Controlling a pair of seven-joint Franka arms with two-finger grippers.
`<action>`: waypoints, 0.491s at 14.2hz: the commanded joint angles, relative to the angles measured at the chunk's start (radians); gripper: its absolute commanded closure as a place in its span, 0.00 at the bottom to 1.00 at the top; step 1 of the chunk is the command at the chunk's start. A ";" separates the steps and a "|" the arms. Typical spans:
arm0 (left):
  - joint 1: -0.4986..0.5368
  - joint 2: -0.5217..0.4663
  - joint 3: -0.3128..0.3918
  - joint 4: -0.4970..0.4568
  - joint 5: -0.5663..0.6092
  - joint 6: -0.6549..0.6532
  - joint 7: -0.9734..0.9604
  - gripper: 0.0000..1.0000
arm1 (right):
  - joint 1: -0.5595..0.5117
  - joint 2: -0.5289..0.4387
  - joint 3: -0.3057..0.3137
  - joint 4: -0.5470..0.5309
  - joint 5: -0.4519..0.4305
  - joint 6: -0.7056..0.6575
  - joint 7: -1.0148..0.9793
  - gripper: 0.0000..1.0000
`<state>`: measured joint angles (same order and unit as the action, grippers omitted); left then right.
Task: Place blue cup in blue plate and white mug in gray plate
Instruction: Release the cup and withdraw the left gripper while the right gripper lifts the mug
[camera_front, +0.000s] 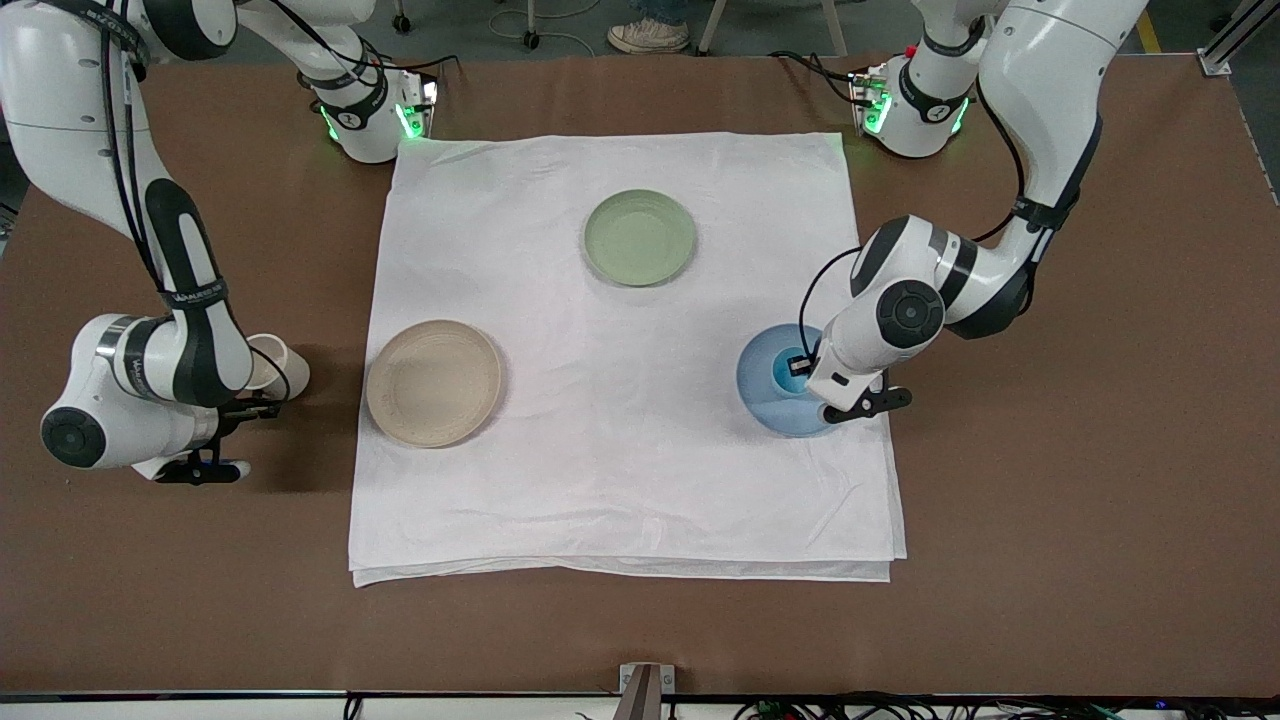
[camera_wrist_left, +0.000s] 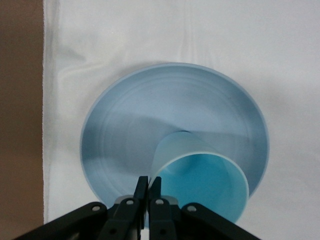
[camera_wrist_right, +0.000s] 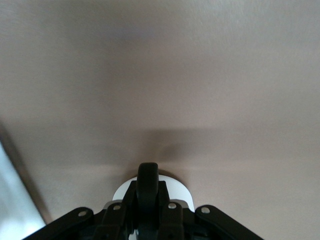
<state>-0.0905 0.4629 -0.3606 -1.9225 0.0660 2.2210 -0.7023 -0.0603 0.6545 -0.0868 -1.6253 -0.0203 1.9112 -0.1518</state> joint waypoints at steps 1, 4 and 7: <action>0.015 -0.048 -0.009 -0.006 0.023 -0.006 -0.014 0.01 | -0.004 -0.059 0.033 0.050 0.002 -0.104 -0.031 1.00; 0.044 -0.134 -0.009 0.087 0.021 -0.157 0.029 0.00 | 0.016 -0.072 0.073 0.158 0.002 -0.240 -0.020 1.00; 0.119 -0.205 -0.011 0.209 0.009 -0.381 0.154 0.01 | 0.120 -0.072 0.079 0.220 0.000 -0.296 0.053 1.00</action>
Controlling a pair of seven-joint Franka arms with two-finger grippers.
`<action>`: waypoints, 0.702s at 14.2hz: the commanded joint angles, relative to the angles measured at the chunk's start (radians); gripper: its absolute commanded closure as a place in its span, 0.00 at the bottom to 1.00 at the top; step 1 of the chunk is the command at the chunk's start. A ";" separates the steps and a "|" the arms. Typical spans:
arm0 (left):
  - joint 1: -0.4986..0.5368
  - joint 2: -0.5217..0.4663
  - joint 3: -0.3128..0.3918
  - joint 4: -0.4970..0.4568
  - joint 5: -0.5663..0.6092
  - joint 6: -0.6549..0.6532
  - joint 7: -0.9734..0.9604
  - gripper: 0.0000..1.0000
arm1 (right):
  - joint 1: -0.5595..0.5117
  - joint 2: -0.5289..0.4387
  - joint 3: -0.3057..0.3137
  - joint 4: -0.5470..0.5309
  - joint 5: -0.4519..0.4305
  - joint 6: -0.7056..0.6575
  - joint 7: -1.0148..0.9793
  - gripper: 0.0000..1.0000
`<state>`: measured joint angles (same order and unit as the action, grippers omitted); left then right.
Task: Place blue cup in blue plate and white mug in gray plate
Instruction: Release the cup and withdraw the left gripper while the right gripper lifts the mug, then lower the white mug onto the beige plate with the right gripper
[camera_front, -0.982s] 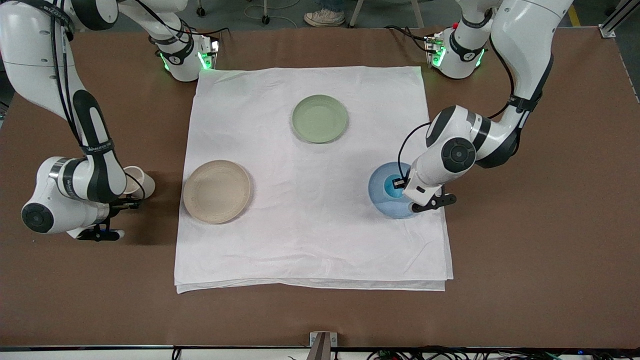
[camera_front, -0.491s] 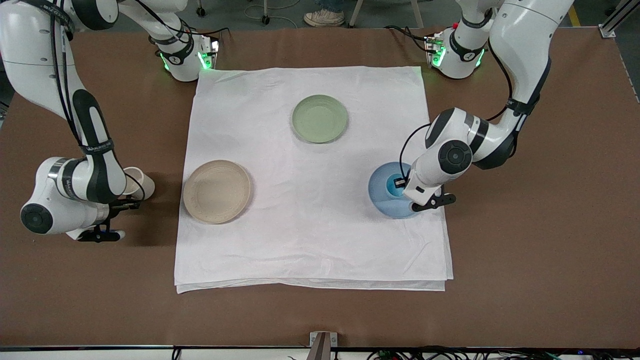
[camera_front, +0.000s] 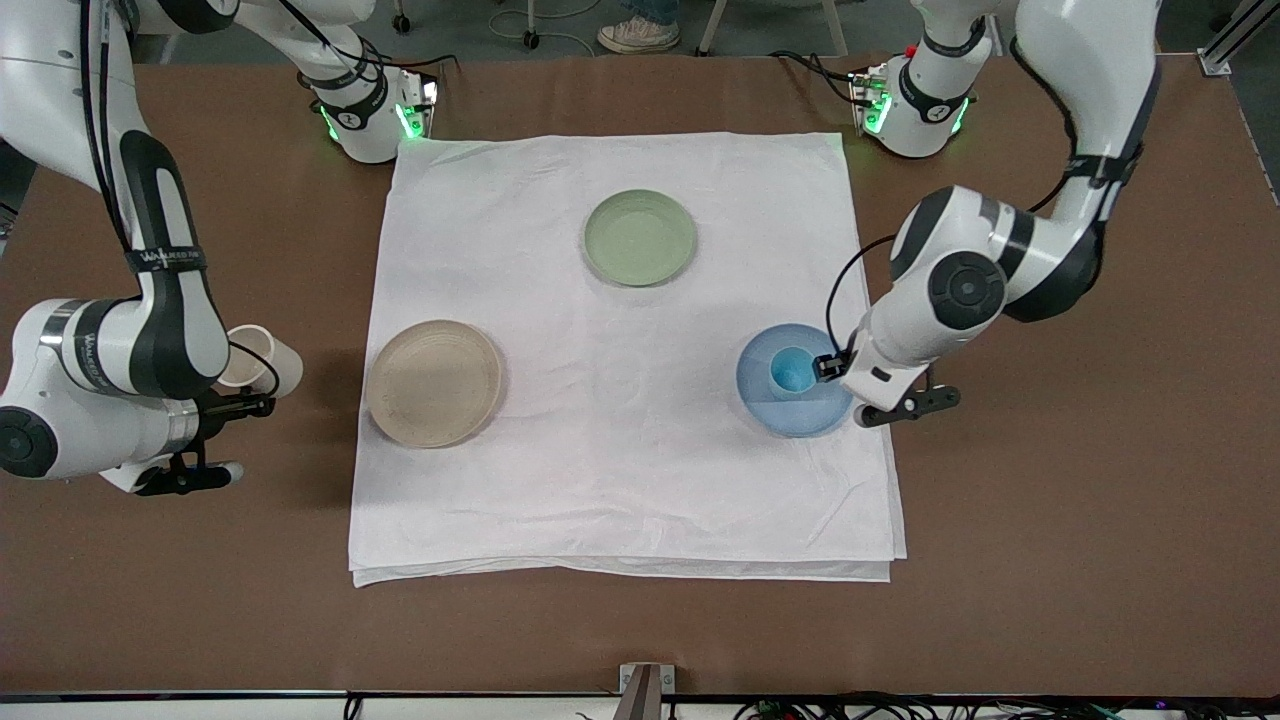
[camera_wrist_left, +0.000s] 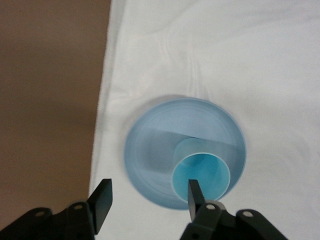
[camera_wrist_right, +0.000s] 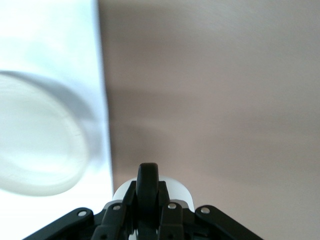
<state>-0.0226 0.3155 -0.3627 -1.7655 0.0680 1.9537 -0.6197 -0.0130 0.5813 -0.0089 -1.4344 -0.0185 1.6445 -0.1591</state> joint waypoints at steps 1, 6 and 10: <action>0.090 -0.097 -0.010 0.057 0.006 -0.149 0.124 0.00 | 0.109 0.003 0.001 0.029 0.002 -0.028 0.140 1.00; 0.228 -0.245 -0.008 0.098 -0.039 -0.208 0.334 0.00 | 0.249 0.035 0.003 0.028 0.104 -0.005 0.355 1.00; 0.269 -0.242 0.002 0.268 -0.039 -0.306 0.428 0.01 | 0.280 0.087 0.004 0.026 0.112 0.099 0.391 1.00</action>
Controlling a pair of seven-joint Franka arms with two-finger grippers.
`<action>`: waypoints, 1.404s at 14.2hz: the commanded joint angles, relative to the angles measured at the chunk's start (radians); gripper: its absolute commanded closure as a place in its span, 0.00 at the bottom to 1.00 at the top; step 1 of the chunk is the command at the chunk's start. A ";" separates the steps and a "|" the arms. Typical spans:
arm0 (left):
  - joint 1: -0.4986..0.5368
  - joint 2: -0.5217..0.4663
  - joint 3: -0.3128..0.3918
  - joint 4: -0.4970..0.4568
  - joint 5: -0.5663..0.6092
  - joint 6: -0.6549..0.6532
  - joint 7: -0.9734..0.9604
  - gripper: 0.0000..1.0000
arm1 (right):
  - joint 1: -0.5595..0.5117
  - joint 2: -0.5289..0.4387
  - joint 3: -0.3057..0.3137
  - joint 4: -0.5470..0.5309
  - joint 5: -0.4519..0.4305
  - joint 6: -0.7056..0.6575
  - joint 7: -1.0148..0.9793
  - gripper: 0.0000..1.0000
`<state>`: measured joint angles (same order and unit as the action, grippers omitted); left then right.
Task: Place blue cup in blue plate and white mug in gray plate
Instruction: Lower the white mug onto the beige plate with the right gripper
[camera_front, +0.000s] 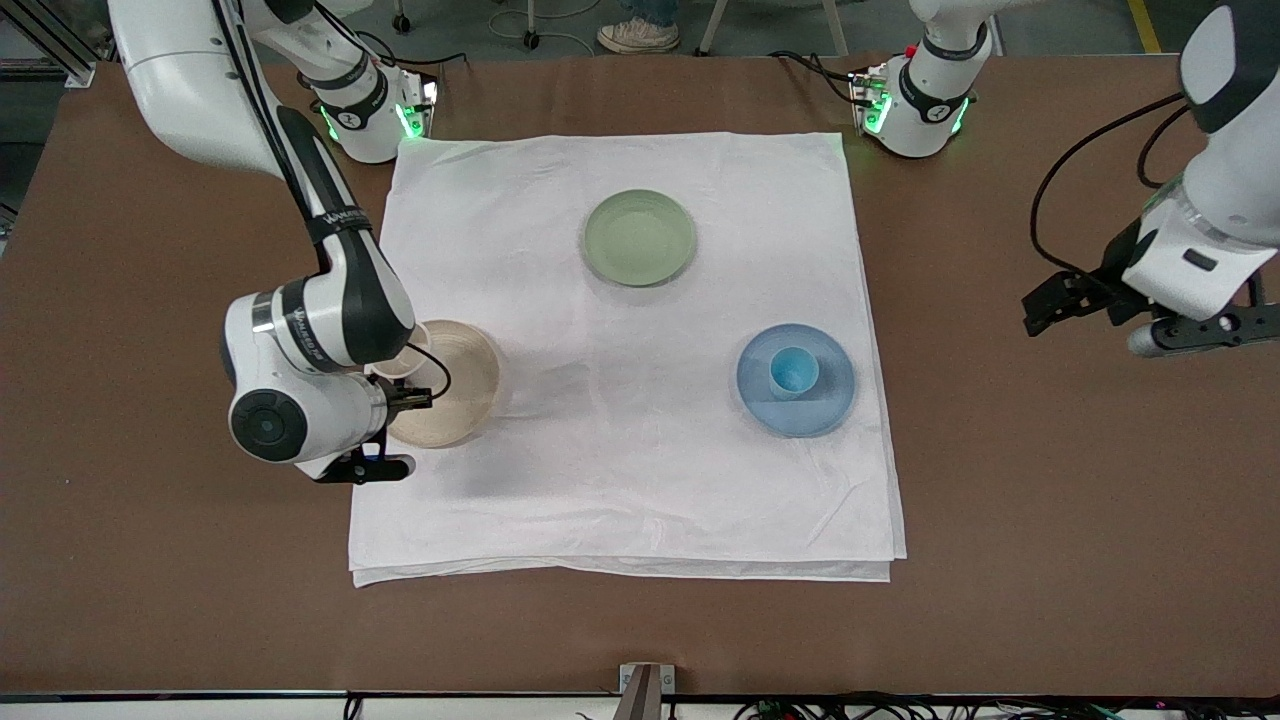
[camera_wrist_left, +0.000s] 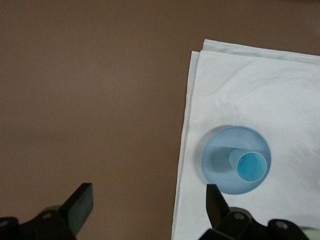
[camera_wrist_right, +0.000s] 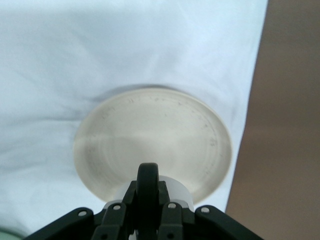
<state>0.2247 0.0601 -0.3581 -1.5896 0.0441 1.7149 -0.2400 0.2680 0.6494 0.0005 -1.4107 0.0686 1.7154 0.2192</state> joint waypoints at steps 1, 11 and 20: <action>0.045 0.011 -0.004 0.115 -0.016 -0.083 0.079 0.01 | -0.001 0.032 -0.005 0.003 0.023 0.032 0.017 1.00; 0.096 0.006 -0.012 0.158 -0.053 -0.113 0.151 0.00 | 0.003 0.061 -0.007 -0.085 0.030 0.105 0.071 0.47; 0.061 0.017 0.008 0.172 -0.050 -0.112 0.157 0.00 | -0.015 -0.122 -0.017 0.051 0.013 -0.032 0.186 0.00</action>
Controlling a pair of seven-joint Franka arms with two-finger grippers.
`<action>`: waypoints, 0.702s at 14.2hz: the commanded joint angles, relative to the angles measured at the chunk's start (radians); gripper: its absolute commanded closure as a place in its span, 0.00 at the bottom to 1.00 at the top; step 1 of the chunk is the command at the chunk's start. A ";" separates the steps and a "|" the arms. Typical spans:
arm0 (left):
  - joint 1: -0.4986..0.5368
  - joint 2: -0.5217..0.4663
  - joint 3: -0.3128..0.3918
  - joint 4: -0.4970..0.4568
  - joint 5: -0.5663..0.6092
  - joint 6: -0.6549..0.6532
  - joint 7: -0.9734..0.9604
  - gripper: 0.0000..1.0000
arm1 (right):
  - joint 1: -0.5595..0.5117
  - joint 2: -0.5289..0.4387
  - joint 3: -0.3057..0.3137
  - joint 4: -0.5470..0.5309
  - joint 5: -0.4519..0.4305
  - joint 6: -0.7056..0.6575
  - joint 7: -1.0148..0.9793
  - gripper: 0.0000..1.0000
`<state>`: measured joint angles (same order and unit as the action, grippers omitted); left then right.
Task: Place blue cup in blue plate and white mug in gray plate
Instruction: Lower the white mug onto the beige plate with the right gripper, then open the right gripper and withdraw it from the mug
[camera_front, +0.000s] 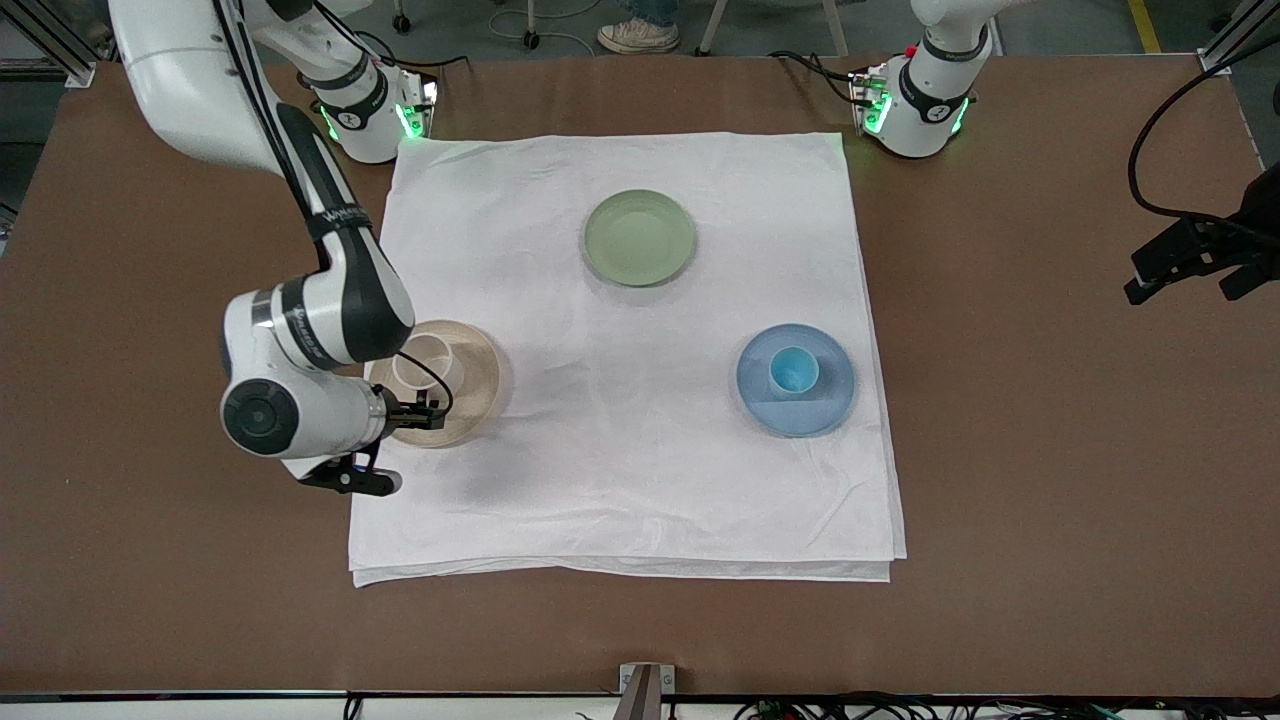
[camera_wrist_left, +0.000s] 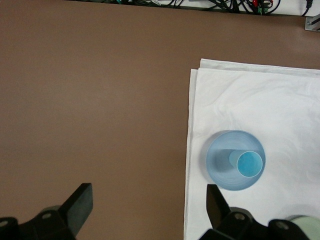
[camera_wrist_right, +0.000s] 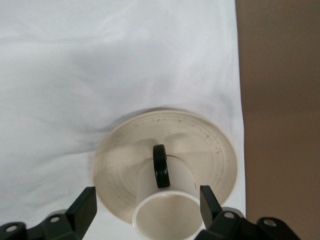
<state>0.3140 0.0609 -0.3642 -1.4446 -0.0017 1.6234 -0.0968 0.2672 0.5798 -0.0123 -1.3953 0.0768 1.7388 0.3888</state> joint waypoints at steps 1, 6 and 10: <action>-0.073 0.016 0.057 0.027 -0.004 -0.022 0.011 0.00 | -0.029 -0.063 -0.005 0.077 0.006 -0.085 0.016 0.00; -0.412 0.014 0.414 0.027 -0.012 -0.022 0.015 0.00 | -0.179 -0.127 -0.005 0.180 0.006 -0.140 -0.005 0.00; -0.435 0.011 0.441 0.026 -0.015 -0.022 0.017 0.00 | -0.286 -0.219 -0.005 0.179 0.006 -0.147 -0.112 0.00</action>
<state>-0.1126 0.0680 0.0629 -1.4416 -0.0017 1.6231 -0.0968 0.0121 0.4245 -0.0323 -1.1959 0.0766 1.6064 0.3136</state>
